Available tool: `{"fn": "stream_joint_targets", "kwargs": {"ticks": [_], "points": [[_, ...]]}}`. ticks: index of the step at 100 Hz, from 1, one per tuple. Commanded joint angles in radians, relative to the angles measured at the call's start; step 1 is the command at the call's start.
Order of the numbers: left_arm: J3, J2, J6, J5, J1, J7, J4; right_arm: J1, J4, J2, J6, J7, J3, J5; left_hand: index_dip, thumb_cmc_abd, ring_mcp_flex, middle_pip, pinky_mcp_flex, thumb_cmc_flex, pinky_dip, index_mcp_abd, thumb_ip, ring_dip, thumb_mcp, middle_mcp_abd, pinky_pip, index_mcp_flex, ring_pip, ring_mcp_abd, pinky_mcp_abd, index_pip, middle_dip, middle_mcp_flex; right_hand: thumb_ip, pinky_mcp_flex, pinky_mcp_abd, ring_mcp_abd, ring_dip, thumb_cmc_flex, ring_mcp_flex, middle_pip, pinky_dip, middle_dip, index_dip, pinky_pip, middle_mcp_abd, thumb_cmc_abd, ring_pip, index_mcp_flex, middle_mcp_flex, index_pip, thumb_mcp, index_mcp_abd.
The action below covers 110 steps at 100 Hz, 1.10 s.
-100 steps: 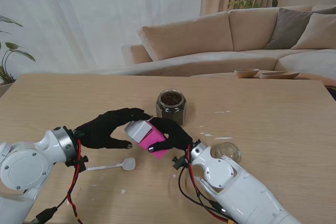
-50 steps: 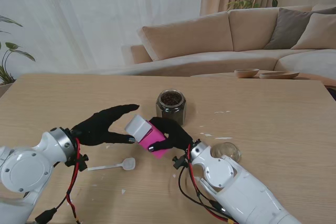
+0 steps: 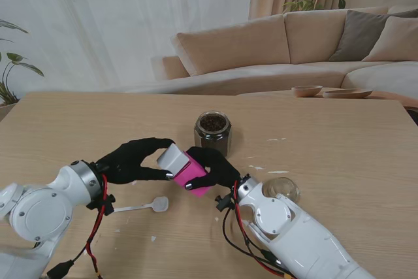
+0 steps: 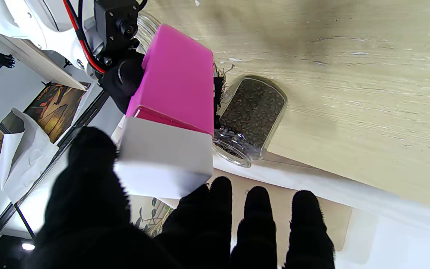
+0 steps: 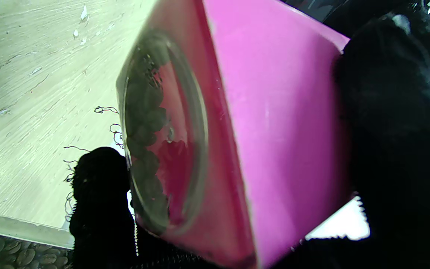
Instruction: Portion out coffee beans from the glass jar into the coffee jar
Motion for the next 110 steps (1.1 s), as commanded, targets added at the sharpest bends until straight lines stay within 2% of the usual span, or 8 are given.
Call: {"fn": "stream_joint_targets", "kwargs": {"ticks": [1, 23, 49, 74, 80, 92, 107, 110], "points": [[0.007, -0.002, -0.013, -0.016, 0.006, -0.029, -0.008, -0.002, -0.007, -0.006, -0.002, 0.012, -0.001, 0.004, 0.027, 0.030, 0.011, 0.018, -0.002, 0.056, 0.021, -0.074, 0.025, 0.020, 0.022, -0.061, 0.005, 0.028, -0.003, -0.017, 0.010, 0.064, 0.020, -0.002, 0.044, 0.004, -0.012, -0.046, 0.028, 0.263, 0.063, 0.082, 0.011, 0.026, 0.038, 0.030, -0.106, 0.209, 0.092, 0.128, 0.068, 0.168, 0.304, -0.235], [0.007, 0.003, -0.036, -0.042, -0.005, -0.050, 0.002, -0.001, -0.004, -0.007, -0.004, 0.011, -0.003, 0.007, 0.042, 0.023, -0.010, 0.027, -0.012, 0.169, 0.016, -0.145, 0.039, 0.014, 0.080, -0.105, 0.003, 0.035, -0.010, -0.031, -0.002, 0.082, 0.022, -0.025, 0.044, 0.004, -0.012, -0.046, 0.028, 0.263, 0.062, 0.082, 0.011, 0.026, 0.038, 0.030, -0.106, 0.208, 0.091, 0.128, 0.068, 0.167, 0.305, -0.235], [0.005, 0.009, -0.061, -0.043, -0.015, -0.071, 0.008, 0.000, -0.004, -0.008, -0.005, 0.010, -0.002, 0.008, 0.069, 0.008, -0.033, 0.031, -0.020, 0.266, 0.007, -0.306, 0.056, 0.000, 0.167, -0.137, 0.005, 0.033, -0.015, -0.043, -0.020, 0.158, 0.017, -0.052, 0.044, 0.004, -0.012, -0.047, 0.028, 0.264, 0.062, 0.082, 0.011, 0.026, 0.038, 0.030, -0.105, 0.208, 0.091, 0.128, 0.068, 0.168, 0.305, -0.235], [0.002, 0.013, -0.086, -0.036, -0.024, -0.088, 0.012, 0.002, 0.000, -0.009, -0.007, 0.011, -0.005, 0.011, 0.079, -0.073, -0.062, 0.030, -0.037, 0.392, -0.009, -0.508, 0.056, -0.013, 0.395, -0.193, 0.000, -0.039, -0.021, -0.068, -0.051, 0.248, 0.010, -0.102, 0.044, 0.004, -0.012, -0.047, 0.028, 0.263, 0.062, 0.082, 0.011, 0.026, 0.038, 0.030, -0.107, 0.209, 0.091, 0.128, 0.068, 0.167, 0.306, -0.236], [0.002, 0.015, -0.094, -0.032, -0.025, -0.093, 0.012, 0.002, 0.000, -0.009, -0.007, 0.011, -0.005, 0.011, 0.077, -0.105, -0.071, 0.031, -0.040, 0.405, -0.015, -0.540, 0.038, -0.017, 0.460, -0.209, -0.004, -0.069, -0.024, -0.075, -0.059, 0.251, 0.007, -0.123, 0.044, 0.004, -0.012, -0.047, 0.028, 0.263, 0.062, 0.081, 0.011, 0.026, 0.038, 0.030, -0.106, 0.209, 0.092, 0.128, 0.068, 0.167, 0.306, -0.236], [-0.003, 0.018, -0.109, -0.025, -0.029, -0.107, 0.013, 0.002, -0.001, -0.009, -0.006, 0.011, -0.004, 0.010, 0.038, -0.148, -0.104, -0.028, -0.058, 0.359, -0.024, -0.552, 0.024, -0.028, 0.466, -0.231, -0.017, -0.156, -0.037, -0.086, -0.074, 0.189, -0.028, -0.162, 0.044, 0.004, -0.012, -0.047, 0.028, 0.263, 0.061, 0.081, 0.011, 0.026, 0.039, 0.030, -0.106, 0.210, 0.091, 0.128, 0.067, 0.167, 0.306, -0.235], [-0.023, 0.025, -0.132, -0.036, -0.030, -0.133, 0.015, 0.001, -0.002, -0.008, -0.003, 0.011, -0.003, 0.009, -0.091, -0.176, -0.154, -0.172, -0.090, 0.156, -0.038, -0.468, 0.029, -0.056, 0.269, -0.228, -0.047, -0.194, -0.060, -0.085, -0.082, -0.075, -0.054, -0.213, 0.044, 0.004, -0.012, -0.048, 0.028, 0.263, 0.062, 0.082, 0.011, 0.026, 0.039, 0.030, -0.107, 0.209, 0.092, 0.128, 0.068, 0.168, 0.306, -0.235], [-0.028, 0.024, -0.136, -0.037, -0.027, -0.132, 0.014, 0.001, -0.002, -0.008, -0.003, 0.011, -0.003, 0.009, -0.164, -0.173, -0.159, -0.182, -0.093, 0.134, -0.040, -0.451, 0.029, -0.061, 0.239, -0.223, -0.053, -0.190, -0.061, -0.085, -0.082, -0.091, -0.057, -0.216, 0.044, 0.004, -0.012, -0.047, 0.028, 0.264, 0.062, 0.082, 0.011, 0.026, 0.039, 0.030, -0.106, 0.209, 0.091, 0.128, 0.068, 0.168, 0.307, -0.236]]}}
